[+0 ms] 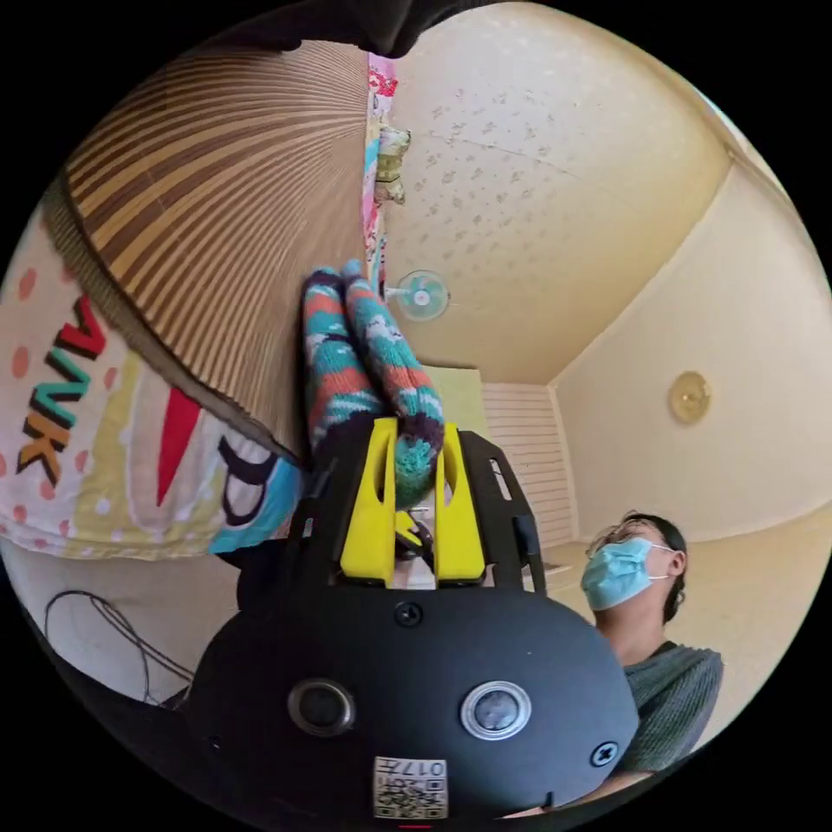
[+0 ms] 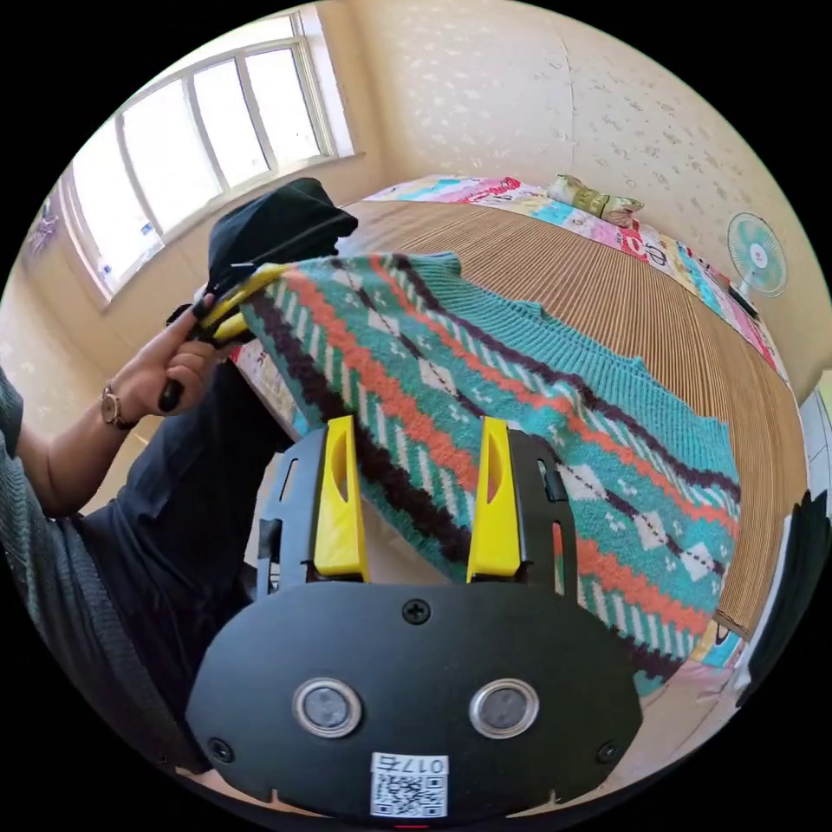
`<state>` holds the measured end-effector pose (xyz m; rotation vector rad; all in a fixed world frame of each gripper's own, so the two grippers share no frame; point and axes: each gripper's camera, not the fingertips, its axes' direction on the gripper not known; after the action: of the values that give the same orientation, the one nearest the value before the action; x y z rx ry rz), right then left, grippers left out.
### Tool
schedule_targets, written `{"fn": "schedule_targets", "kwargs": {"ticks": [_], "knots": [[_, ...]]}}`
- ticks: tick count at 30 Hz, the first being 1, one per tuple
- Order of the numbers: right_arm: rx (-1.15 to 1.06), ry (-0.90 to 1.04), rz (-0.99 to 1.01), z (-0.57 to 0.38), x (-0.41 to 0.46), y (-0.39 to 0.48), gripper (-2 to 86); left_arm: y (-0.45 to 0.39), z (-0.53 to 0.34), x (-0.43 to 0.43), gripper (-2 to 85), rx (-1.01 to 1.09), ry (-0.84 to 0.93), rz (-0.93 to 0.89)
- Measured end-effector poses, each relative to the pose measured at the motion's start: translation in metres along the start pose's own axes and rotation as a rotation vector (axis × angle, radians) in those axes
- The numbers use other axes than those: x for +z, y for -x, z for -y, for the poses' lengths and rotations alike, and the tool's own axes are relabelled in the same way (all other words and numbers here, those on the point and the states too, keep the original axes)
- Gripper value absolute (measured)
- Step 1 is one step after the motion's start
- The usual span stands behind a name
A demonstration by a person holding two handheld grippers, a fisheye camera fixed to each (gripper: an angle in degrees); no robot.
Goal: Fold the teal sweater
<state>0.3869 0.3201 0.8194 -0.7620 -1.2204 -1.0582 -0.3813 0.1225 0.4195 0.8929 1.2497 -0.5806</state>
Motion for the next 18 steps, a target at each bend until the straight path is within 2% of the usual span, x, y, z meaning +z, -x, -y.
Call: {"fn": "schedule_targets", "kwargs": {"ticks": [3,5,8,12,14,16,18], "knots": [[0.023,-0.059,0.218,0.010,0.013,-0.013,16.1,-0.036,0.003,0.006,6.6,0.094,-0.005,-0.115],[0.048,-0.145,0.461,0.020,0.023,-0.030,15.6,-0.063,0.006,0.007,6.5,0.177,-0.021,-0.168],[0.084,-0.249,0.656,0.035,0.042,-0.032,15.2,-0.131,0.004,0.022,6.6,0.391,0.004,-0.114],[0.043,-0.322,0.652,0.042,0.040,-0.012,14.2,-0.215,-0.042,0.103,6.6,0.730,0.154,0.112],[0.034,-0.435,0.586,0.014,0.014,-0.025,13.7,-0.228,-0.071,0.152,6.6,0.836,0.231,0.160],[0.099,-0.498,0.479,-0.023,-0.007,-0.050,14.0,-0.228,-0.099,0.204,6.6,0.904,0.315,0.155],[0.186,-0.535,0.382,-0.064,-0.027,-0.082,13.5,-0.201,-0.131,0.283,6.8,0.907,0.511,0.129]]}}
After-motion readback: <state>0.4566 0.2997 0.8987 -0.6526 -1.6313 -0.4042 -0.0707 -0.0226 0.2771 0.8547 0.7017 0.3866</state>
